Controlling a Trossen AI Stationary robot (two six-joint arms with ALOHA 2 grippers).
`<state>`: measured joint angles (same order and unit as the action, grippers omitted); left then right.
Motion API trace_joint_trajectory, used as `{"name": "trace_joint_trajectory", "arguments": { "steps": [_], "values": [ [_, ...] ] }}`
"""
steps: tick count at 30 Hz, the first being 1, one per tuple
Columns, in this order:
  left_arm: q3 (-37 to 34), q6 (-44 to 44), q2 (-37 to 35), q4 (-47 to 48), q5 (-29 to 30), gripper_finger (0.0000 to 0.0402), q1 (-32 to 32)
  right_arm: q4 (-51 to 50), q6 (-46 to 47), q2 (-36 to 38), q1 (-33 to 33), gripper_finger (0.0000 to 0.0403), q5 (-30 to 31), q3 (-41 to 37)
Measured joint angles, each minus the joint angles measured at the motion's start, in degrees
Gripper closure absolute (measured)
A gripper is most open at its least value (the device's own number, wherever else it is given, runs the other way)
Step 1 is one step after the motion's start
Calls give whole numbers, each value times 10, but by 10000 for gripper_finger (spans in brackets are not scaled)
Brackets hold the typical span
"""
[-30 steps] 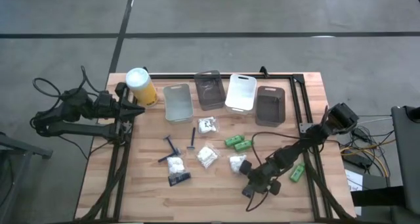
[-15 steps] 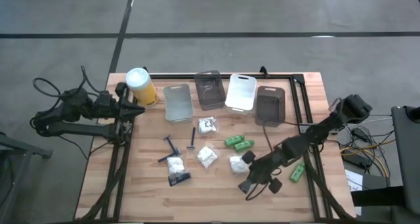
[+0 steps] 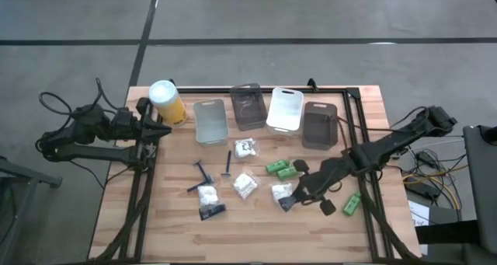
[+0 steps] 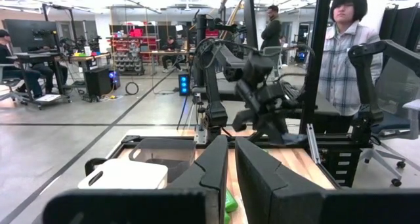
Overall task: Pick & Place Travel size toiletries
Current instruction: Put the blue shave cream into the bottom black bin
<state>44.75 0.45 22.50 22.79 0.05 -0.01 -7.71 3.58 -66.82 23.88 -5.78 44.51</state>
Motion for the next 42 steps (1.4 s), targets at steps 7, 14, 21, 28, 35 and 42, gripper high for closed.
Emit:
{"name": "trace_joint_trajectory", "arguments": {
  "steps": [7, 14, 21, 28, 35, 42],
  "values": [
    [0, 0, 0, 0, 0, 367, 0, 4, 18, 37, -3, 303, 0, 0],
    [0, 0, 0, 0, 0, 367, 0, 4, 25, 47, -47, 325, 0, 0],
    [0, 0, 0, 0, 0, 367, 0, 2, 26, 69, -119, 314, 6, -2],
    [0, 0, 0, 0, 0, 367, 0, -24, 44, 95, -234, 307, 28, -4],
    [0, 0, 0, 0, 0, 367, 0, -30, 89, 101, -353, 327, 60, -5],
    [0, 0, 0, 0, 0, 367, 0, -39, 136, 120, -434, 314, 62, -11]
  ]
}}
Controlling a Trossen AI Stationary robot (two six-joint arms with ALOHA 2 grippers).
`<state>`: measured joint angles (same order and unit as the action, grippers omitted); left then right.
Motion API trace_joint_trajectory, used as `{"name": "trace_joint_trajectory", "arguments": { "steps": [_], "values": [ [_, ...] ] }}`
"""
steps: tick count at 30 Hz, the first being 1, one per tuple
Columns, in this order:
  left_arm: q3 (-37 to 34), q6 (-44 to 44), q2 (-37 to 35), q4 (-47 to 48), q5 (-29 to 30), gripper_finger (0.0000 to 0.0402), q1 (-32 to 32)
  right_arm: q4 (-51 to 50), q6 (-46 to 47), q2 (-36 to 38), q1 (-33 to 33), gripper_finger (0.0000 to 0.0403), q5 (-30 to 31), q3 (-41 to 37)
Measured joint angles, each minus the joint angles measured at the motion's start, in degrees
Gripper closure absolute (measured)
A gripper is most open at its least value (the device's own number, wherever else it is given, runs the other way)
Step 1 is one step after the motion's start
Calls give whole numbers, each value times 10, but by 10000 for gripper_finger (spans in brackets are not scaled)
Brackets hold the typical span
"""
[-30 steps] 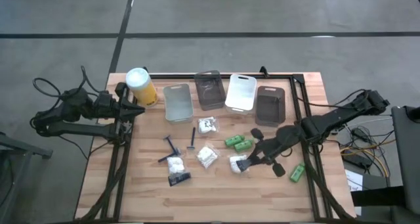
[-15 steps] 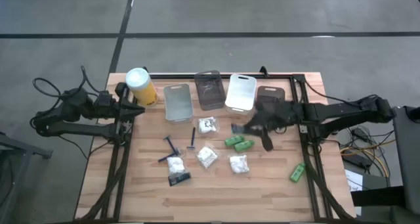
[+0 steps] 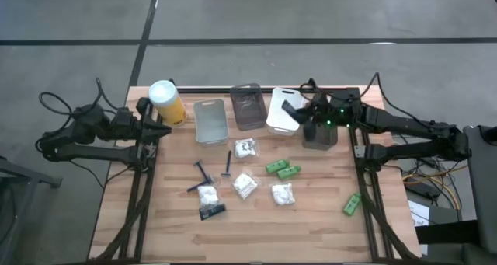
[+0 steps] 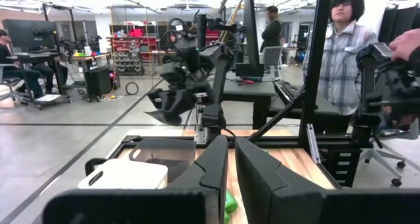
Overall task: Pick & Place Travel size toiletries
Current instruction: Put the blue shave cream into the bottom black bin
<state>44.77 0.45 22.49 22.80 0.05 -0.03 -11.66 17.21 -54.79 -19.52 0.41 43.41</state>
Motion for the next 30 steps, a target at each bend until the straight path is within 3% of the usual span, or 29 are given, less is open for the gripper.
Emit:
{"name": "trace_joint_trajectory", "arguments": {
  "steps": [7, 14, 22, 30],
  "values": [
    [0, 0, 0, 0, 0, 367, 0, -6, 74, 54, -37, 313, 28, -49],
    [0, 0, 0, 0, 0, 367, 0, -11, 207, 126, -51, 327, 28, -118],
    [0, 0, 0, 0, 0, 367, 0, -139, 304, 175, -74, 307, 27, -145],
    [0, 0, 0, 0, 0, 367, 0, -270, 309, 142, -105, 328, 56, -114]
  ]
}}
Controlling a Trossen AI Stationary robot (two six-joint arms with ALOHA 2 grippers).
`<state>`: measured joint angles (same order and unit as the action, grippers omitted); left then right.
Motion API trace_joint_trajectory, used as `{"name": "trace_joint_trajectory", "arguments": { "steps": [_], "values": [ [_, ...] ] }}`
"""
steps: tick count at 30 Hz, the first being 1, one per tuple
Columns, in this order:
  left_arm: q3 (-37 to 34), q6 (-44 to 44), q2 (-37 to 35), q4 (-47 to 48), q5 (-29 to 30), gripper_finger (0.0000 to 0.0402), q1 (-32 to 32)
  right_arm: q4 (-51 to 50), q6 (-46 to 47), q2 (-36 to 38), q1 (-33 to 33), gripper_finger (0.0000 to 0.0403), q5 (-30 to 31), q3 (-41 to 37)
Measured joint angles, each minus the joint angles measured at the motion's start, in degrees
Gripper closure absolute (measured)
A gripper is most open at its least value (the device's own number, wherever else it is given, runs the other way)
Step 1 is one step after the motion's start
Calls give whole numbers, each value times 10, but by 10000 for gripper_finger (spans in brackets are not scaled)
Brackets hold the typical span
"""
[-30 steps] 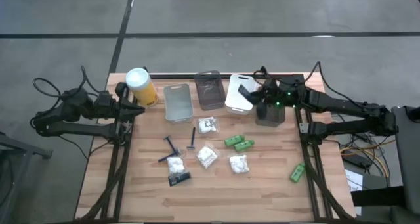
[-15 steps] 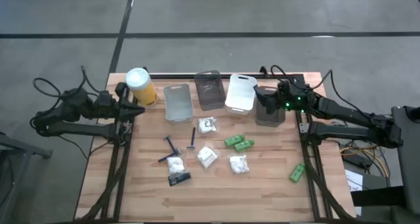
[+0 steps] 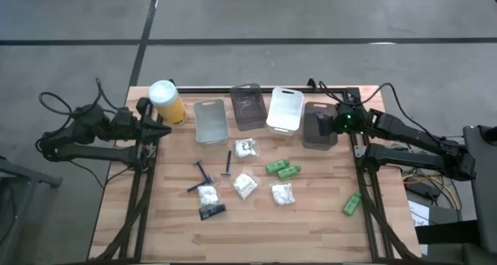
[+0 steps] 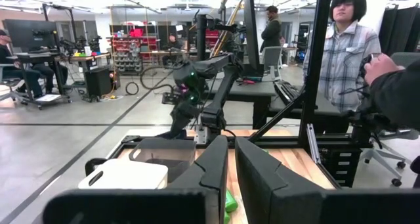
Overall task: Pick & Place Travel size toiletries
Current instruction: Put the blue shave cream into the bottom black bin
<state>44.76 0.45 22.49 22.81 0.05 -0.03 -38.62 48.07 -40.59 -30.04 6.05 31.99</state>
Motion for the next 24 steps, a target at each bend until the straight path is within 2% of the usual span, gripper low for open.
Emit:
{"name": "trace_joint_trajectory", "arguments": {
  "steps": [4, 12, 19, 24],
  "values": [
    [0, 0, 0, 0, 0, 367, 0, -5, 3, -40, -11, 330, 4, 3],
    [0, 0, 0, 0, 0, 367, 0, -2, 20, -148, -14, 307, 31, 3],
    [0, 0, 0, 0, 0, 367, 0, 2, 19, -235, -14, 323, 31, 9],
    [0, 0, 0, 0, 0, 367, 0, 17, 11, -271, -14, 324, 31, 15]
  ]
}}
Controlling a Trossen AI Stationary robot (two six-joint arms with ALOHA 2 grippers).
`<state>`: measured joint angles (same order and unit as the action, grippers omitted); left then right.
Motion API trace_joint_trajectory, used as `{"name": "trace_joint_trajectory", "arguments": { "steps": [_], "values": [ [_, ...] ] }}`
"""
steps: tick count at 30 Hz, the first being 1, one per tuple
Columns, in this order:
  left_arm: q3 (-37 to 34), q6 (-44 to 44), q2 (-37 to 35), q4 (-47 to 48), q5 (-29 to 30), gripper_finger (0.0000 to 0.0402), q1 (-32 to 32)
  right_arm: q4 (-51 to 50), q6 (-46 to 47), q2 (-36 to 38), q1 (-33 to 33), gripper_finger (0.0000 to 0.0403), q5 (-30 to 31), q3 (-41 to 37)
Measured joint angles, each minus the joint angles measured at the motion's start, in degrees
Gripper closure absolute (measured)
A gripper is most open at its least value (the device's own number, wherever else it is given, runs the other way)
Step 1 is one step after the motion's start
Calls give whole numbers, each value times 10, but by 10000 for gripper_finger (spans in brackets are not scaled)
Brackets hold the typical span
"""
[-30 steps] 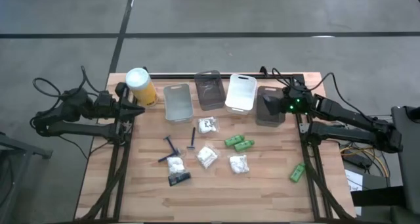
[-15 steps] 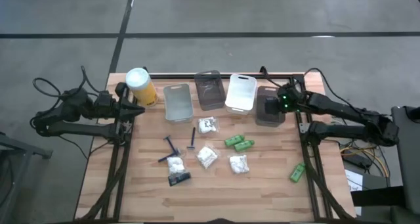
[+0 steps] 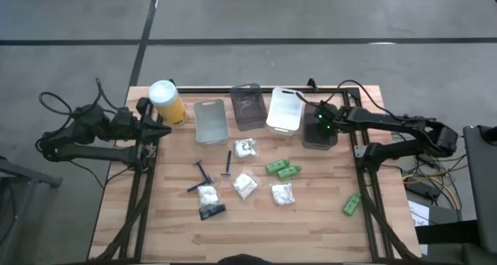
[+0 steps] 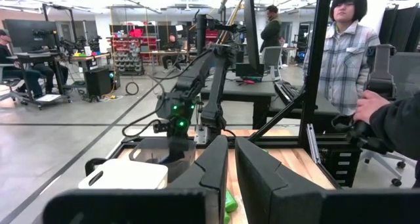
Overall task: Pick & Place Travel size toiletries
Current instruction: Put the blue shave cream into the bottom black bin, then put the white cotton pack into the white bin
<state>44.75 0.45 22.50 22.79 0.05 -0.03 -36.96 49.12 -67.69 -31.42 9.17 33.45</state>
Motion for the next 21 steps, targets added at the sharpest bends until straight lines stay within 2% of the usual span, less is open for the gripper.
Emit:
{"name": "trace_joint_trajectory", "arguments": {
  "steps": [15, 21],
  "values": [
    [0, 0, 0, 0, 0, 367, 0, 13, 1, -3, 0, 208, -3, 0],
    [0, 0, 0, 0, 0, 367, 0, -2, -2, 25, 0, 181, -6, 14]
  ]
}}
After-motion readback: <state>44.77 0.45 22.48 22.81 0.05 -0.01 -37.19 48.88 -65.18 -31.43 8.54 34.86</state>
